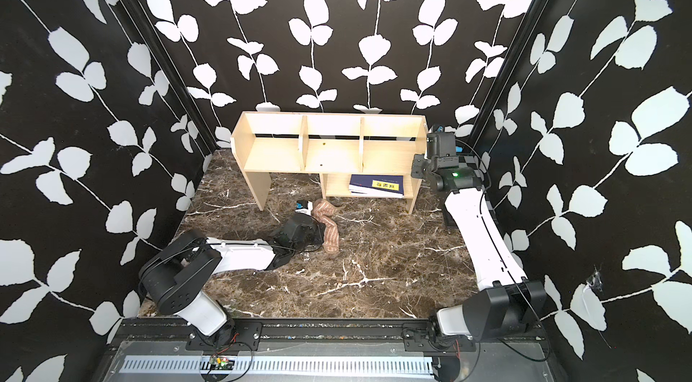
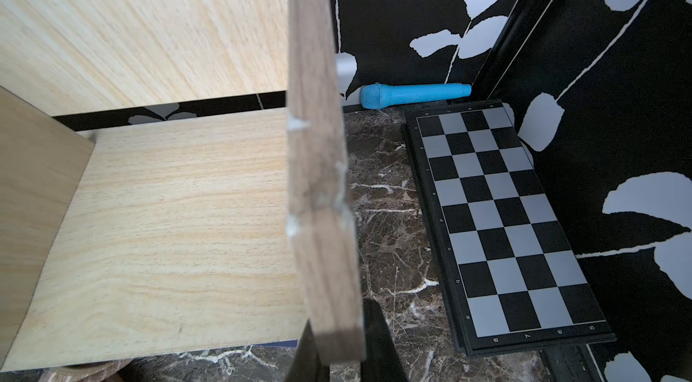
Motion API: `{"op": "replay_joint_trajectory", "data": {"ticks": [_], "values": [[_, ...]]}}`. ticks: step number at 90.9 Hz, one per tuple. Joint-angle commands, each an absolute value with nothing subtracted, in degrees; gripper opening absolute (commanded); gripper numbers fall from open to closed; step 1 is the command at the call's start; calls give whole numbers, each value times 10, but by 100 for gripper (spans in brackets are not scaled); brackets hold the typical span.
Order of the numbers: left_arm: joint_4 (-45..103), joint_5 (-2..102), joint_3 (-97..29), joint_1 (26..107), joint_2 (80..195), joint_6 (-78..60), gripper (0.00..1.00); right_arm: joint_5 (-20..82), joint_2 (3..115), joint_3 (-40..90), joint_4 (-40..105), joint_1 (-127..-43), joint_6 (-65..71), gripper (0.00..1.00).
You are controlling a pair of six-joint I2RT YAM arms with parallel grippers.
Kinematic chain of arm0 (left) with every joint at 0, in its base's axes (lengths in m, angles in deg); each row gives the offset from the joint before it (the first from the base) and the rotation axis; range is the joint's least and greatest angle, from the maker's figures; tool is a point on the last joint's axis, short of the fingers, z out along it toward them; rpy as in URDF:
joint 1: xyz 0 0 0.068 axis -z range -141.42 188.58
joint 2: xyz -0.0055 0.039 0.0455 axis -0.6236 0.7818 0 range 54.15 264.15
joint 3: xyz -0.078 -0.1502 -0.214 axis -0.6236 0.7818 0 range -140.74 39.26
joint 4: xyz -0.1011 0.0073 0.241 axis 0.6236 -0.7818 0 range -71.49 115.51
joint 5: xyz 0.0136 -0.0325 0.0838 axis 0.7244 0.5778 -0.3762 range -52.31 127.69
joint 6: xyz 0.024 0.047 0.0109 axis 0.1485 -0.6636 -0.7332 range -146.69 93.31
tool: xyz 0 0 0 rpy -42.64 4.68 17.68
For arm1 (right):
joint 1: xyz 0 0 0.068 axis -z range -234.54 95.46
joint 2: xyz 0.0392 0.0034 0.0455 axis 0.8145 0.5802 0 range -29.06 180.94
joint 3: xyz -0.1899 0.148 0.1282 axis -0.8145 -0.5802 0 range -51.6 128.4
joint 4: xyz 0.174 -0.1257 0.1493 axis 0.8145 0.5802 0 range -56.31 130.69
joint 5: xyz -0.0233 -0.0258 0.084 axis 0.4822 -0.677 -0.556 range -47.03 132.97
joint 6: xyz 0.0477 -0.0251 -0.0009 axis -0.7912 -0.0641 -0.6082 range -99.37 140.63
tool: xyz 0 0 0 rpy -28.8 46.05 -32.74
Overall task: Wipe the bookshelf clean with a cloth
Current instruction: Pick up the cleaning item at the center of the board, then wipe the dust from the shelf.
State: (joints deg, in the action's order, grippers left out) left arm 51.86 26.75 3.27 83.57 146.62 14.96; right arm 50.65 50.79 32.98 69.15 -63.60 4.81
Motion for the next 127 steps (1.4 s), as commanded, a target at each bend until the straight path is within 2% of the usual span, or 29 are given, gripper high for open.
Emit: {"op": "replay_joint_trajectory", "data": {"ticks": [1, 14, 22, 32, 50, 57, 70, 81, 94, 108, 127], "values": [[551, 204, 56, 839, 1420, 153, 0, 487, 502, 315, 700, -619, 18, 0], [570, 130, 53, 831, 1381, 103, 0, 471, 502, 309, 688, -616, 13, 0], [618, 109, 52, 797, 1378, 131, 0, 466, 503, 308, 684, -615, 12, 0], [714, 116, 41, 749, 1413, 166, 0, 457, 503, 308, 682, -615, 12, 0], [981, 177, 12, 734, 1521, 162, 0, 440, 505, 310, 676, -612, 16, 0], [1054, 193, 2, 729, 1561, 202, 0, 433, 506, 308, 674, -612, 16, 0], [1058, 294, -48, 728, 1594, 213, 0, 429, 511, 300, 671, -611, 22, 0], [1058, 341, -64, 728, 1614, 207, 0, 419, 511, 287, 659, -607, 21, 0], [1058, 416, -85, 728, 1688, 235, 0, 404, 514, 281, 651, -605, 14, 0], [1058, 419, -41, 737, 1734, 244, 0, 392, 512, 278, 643, -605, 9, 0], [1058, 435, -35, 739, 1722, 220, 0, 379, 510, 280, 640, -604, 2, 0]]}}
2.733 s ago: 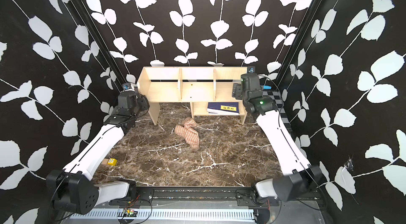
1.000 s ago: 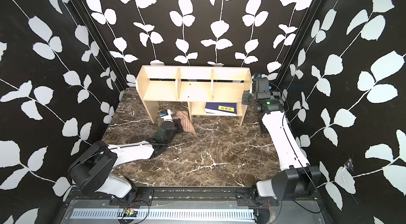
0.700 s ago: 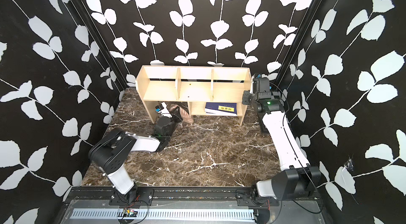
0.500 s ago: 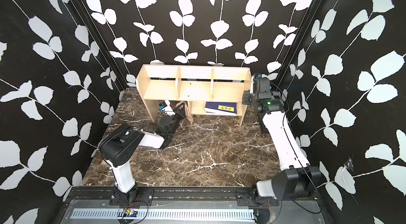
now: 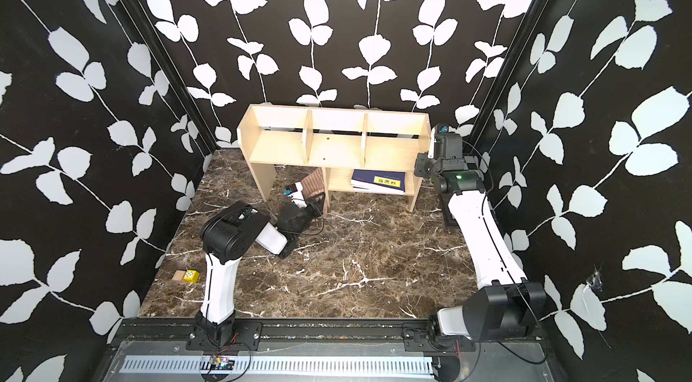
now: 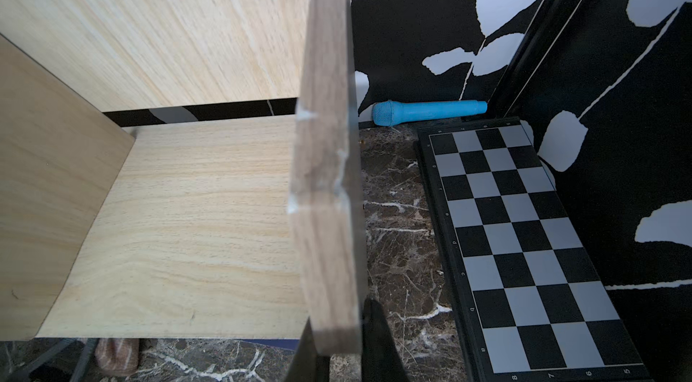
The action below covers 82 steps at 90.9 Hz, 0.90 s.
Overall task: Wipe the bookshelf clean with a cloth
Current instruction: Wipe the dust from the shelf.
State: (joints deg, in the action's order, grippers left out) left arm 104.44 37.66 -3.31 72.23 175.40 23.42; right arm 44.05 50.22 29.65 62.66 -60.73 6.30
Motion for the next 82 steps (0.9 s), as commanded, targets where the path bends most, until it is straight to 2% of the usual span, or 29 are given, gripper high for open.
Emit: {"op": "replay_joint_trajectory", "data": {"ticks": [1, 24, 46, 71, 82], "values": [[1058, 433, -35, 738, 1719, 217, 0, 379, 510, 280, 640, -605, 2, 0], [1027, 397, -41, 754, 1608, 87, 0, 379, 510, 289, 644, -604, -2, 0], [1058, 417, -70, 763, 1590, 7, 0, 370, 511, 291, 643, -603, -3, 0], [1053, 321, -43, 769, 1605, -42, 0, 358, 506, 278, 637, -602, 2, 0], [1037, 226, 0, 773, 1603, -46, 0, 353, 500, 271, 631, -602, 3, 0]]}}
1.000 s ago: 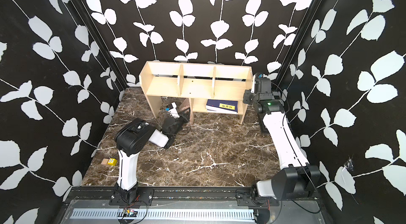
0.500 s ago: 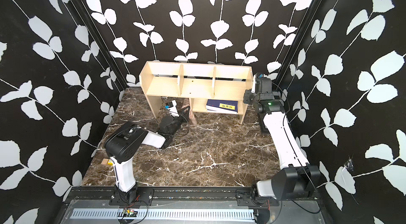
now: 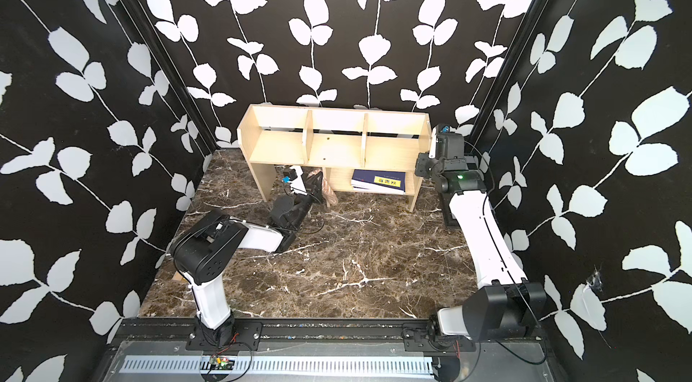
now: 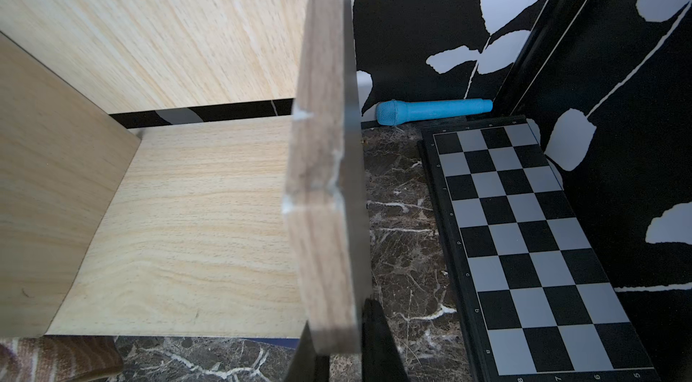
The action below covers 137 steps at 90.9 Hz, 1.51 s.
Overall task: Wipe the bookshelf clean with a cloth
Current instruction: Wipe the dust from the shelf.
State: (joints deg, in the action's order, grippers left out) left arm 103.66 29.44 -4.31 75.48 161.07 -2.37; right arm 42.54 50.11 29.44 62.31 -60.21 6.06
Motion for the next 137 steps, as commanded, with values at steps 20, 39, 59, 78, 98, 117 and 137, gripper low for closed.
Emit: {"op": "replay_joint_trajectory", "data": {"ticks": [20, 39, 59, 78, 98, 117, 137], "values": [[974, 35, 29, 773, 1558, -153, 0, 348, 497, 271, 630, -601, 3, 0], [955, -28, 27, 733, 1512, -185, 0, 344, 490, 264, 626, -598, -2, 0], [991, -117, -1, 717, 1497, -273, 0, 331, 483, 259, 618, -596, -8, 0], [1024, -115, -9, 704, 1466, -284, 0, 319, 478, 248, 601, -595, -11, 0], [1040, -126, -23, 662, 1460, -295, 0, 307, 480, 241, 594, -593, -13, 0], [885, -111, -22, 597, 1445, -175, 0, 293, 476, 242, 585, -592, -6, 0], [855, -97, 23, 595, 1451, -113, 0, 267, 481, 240, 575, -587, -11, 0]]}}
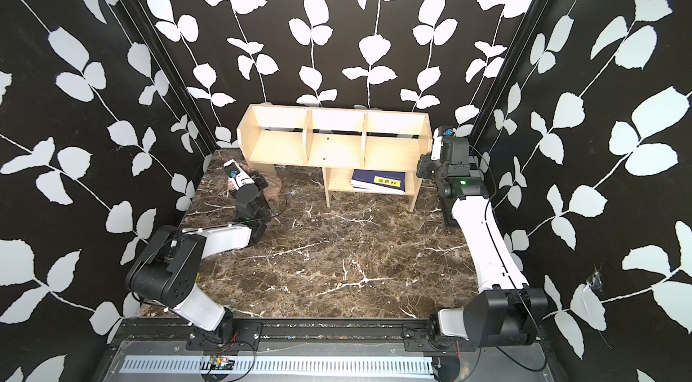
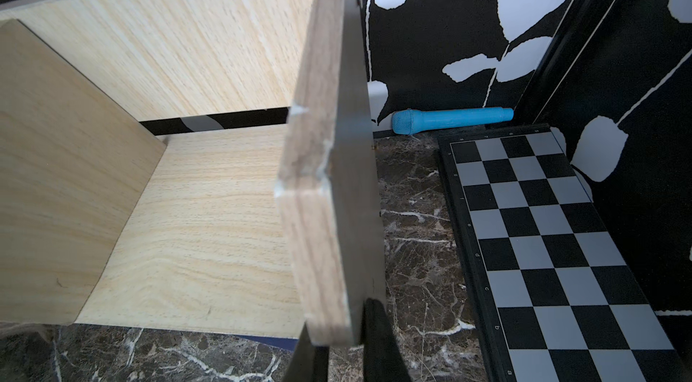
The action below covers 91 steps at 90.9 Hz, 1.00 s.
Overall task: Wipe the bookshelf clean with a cloth
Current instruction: Wipe the dust from the shelf, then place the cleaning item at the center of the board.
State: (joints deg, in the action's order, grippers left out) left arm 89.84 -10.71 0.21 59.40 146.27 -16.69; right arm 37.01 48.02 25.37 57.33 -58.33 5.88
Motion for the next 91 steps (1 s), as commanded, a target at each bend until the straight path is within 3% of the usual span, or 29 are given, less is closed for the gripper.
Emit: {"op": "replay_joint_trajectory", "data": {"ticks": [1, 16, 27, 47, 53, 55, 59, 62, 74, 82, 86, 91], "values": [[852, -97, 24, 595, 1450, -110, 0, 265, 481, 239, 574, -586, -11, 0], [786, -90, 33, 595, 1435, -59, 0, 241, 475, 240, 572, -574, -11, 0], [759, -7, 35, 599, 1448, -10, 0, 233, 471, 240, 575, -572, -13, 0], [796, 6, 73, 689, 1409, -46, 0, 274, 434, 231, 615, -573, 13, 0], [779, 12, 81, 715, 1388, -43, 0, 297, 418, 219, 631, -573, 14, 19], [772, 13, 85, 725, 1379, -41, 0, 304, 412, 216, 637, -573, 14, 29], [754, 27, 93, 743, 1361, -33, 0, 330, 397, 208, 650, -577, 8, 63], [738, 38, 98, 754, 1348, -22, 0, 346, 385, 200, 662, -582, 4, 73], [722, 87, 132, 783, 1315, 1, 0, 411, 322, 149, 679, -651, -14, 84], [727, 112, 160, 814, 1304, 25, 0, 464, 286, 101, 664, -750, -44, 87], [721, 133, 169, 816, 1302, 38, 0, 496, 282, 82, 663, -806, -61, 98], [705, 153, 175, 817, 1304, 47, 0, 524, 289, 60, 658, -880, -76, 100]]}}
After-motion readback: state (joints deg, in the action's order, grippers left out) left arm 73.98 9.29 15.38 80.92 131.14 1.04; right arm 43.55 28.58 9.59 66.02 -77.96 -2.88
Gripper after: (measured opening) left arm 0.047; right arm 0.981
